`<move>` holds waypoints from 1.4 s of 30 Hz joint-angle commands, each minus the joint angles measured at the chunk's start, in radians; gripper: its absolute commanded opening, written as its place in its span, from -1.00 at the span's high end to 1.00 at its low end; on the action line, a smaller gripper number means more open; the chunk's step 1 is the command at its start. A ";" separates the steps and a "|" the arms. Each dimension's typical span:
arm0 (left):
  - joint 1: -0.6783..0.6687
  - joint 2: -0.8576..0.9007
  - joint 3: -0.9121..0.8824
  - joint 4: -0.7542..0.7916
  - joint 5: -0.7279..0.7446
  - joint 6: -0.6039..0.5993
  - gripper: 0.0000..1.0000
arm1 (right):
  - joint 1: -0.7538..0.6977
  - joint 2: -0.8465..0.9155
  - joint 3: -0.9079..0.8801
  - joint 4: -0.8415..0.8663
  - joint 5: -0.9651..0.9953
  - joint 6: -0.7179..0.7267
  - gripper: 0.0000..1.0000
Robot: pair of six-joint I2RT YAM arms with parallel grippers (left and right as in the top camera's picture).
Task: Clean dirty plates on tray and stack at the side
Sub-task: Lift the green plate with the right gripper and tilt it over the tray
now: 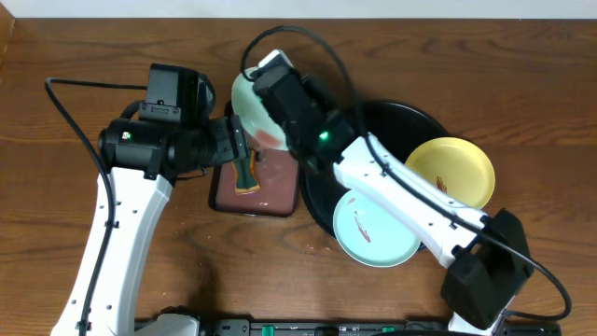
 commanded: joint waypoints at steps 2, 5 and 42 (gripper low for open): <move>0.003 -0.002 0.019 -0.005 -0.013 0.013 -0.68 | 0.024 -0.005 0.008 0.016 0.159 -0.024 0.98; 0.003 -0.002 0.019 -0.005 -0.013 0.013 -0.68 | 0.029 -0.011 0.008 0.017 0.167 -0.031 0.98; 0.003 -0.002 0.019 -0.005 -0.013 0.013 -0.68 | 0.057 -0.031 0.008 0.035 0.171 -0.204 0.98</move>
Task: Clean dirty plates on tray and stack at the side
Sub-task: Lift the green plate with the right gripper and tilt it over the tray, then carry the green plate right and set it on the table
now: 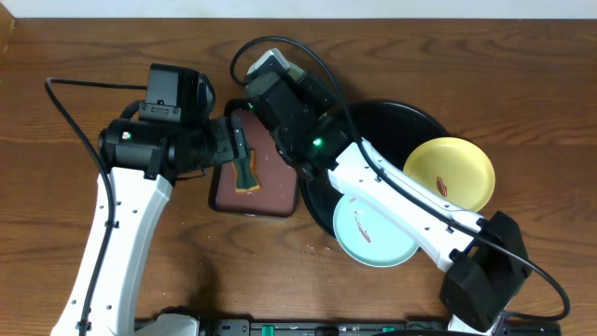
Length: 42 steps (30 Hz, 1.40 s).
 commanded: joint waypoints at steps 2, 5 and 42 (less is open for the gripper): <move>0.003 -0.002 0.019 -0.005 -0.013 0.013 -0.68 | 0.038 -0.031 0.008 0.006 0.020 -0.098 0.98; 0.003 -0.002 0.019 -0.005 -0.013 0.013 -0.69 | 0.054 -0.031 0.008 0.007 0.025 -0.217 0.98; 0.003 -0.002 0.019 -0.005 -0.013 0.014 -0.68 | -0.150 -0.051 0.010 -0.153 -0.208 0.401 0.98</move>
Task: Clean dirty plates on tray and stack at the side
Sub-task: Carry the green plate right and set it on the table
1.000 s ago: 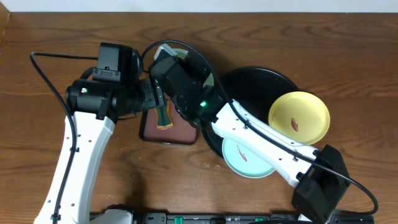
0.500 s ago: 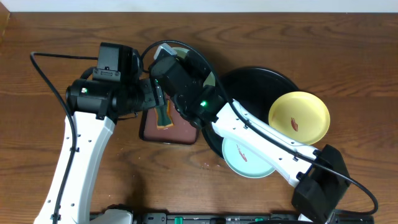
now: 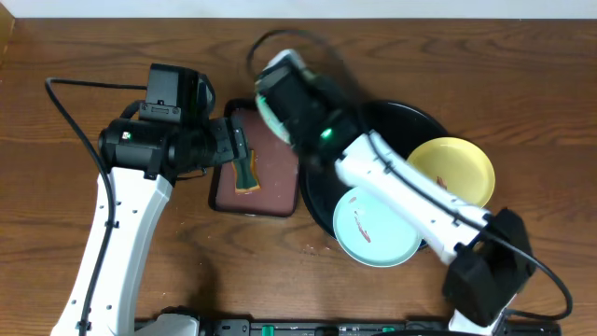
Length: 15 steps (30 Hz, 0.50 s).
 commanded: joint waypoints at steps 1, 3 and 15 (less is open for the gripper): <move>0.003 -0.002 0.019 -0.005 -0.013 0.013 -0.68 | -0.098 -0.060 0.010 -0.050 -0.187 0.245 0.98; 0.003 -0.002 0.019 -0.005 -0.013 0.013 -0.69 | -0.152 -0.077 0.010 -0.079 -0.357 0.296 0.98; 0.003 -0.002 0.019 -0.005 -0.013 0.013 -0.68 | -0.839 -0.096 0.009 -0.174 -1.169 0.600 0.98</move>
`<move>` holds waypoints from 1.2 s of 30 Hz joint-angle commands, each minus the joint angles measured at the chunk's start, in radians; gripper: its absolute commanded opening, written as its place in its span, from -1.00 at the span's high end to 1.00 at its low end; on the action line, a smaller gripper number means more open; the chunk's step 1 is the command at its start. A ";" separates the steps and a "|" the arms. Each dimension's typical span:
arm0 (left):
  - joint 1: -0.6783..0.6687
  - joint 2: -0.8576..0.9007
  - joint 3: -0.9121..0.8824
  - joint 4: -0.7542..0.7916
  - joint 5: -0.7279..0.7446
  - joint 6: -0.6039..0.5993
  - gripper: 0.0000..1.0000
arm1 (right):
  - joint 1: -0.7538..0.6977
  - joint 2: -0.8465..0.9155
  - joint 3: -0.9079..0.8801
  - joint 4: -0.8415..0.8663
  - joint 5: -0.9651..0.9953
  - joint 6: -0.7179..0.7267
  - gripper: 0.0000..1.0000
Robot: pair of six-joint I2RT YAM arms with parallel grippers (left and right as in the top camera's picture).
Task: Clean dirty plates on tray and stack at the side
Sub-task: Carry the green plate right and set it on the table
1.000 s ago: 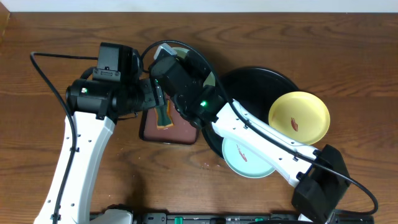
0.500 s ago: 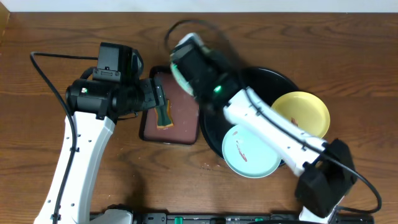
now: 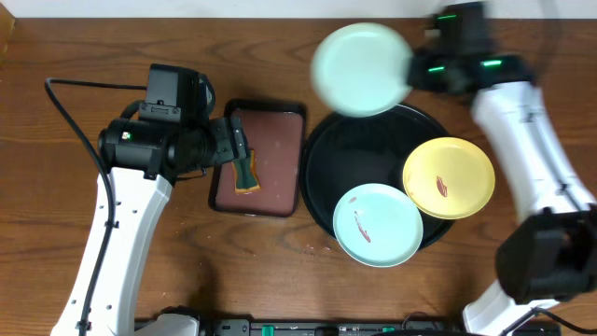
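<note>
My right gripper (image 3: 417, 71) is shut on the rim of a pale green plate (image 3: 359, 70). It holds the plate, blurred by motion, above the far rim of the round black tray (image 3: 322, 191); the plate's face shows no stain. On the black tray lie a yellow plate (image 3: 448, 177) and a light blue plate (image 3: 378, 224), each with a red smear. My left gripper (image 3: 242, 159) is shut on a dark green scraper (image 3: 245, 175) over the brown rectangular tray (image 3: 280, 159).
The brown rectangular tray lies directly left of the black tray, nearly touching it. Bare wooden table (image 3: 112, 56) lies to the far left, along the back and in front of the trays. The left arm's cable loops at the left.
My right gripper was at the brown tray's far right corner with the green plate. It is now well to the right, at the back of the black tray. The left arm has not moved.
My right gripper first held the green plate, with a red smear, tilted over the brown tray beside the left gripper's scraper. It stayed over that tray, then stood at the tray's far corner. Now the plate shows no stain and is behind the black tray.
</note>
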 commanded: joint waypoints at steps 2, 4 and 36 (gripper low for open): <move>0.003 -0.002 0.019 -0.003 -0.013 0.013 -0.69 | -0.268 -0.029 0.009 -0.045 -0.212 0.107 0.98; 0.003 -0.002 0.019 -0.003 -0.013 0.013 -0.69 | -0.372 -0.027 0.009 -0.082 -0.196 0.106 0.98; 0.003 -0.002 0.019 -0.003 -0.013 0.013 -0.69 | -0.923 -0.214 -0.351 0.027 -0.256 -0.103 -0.14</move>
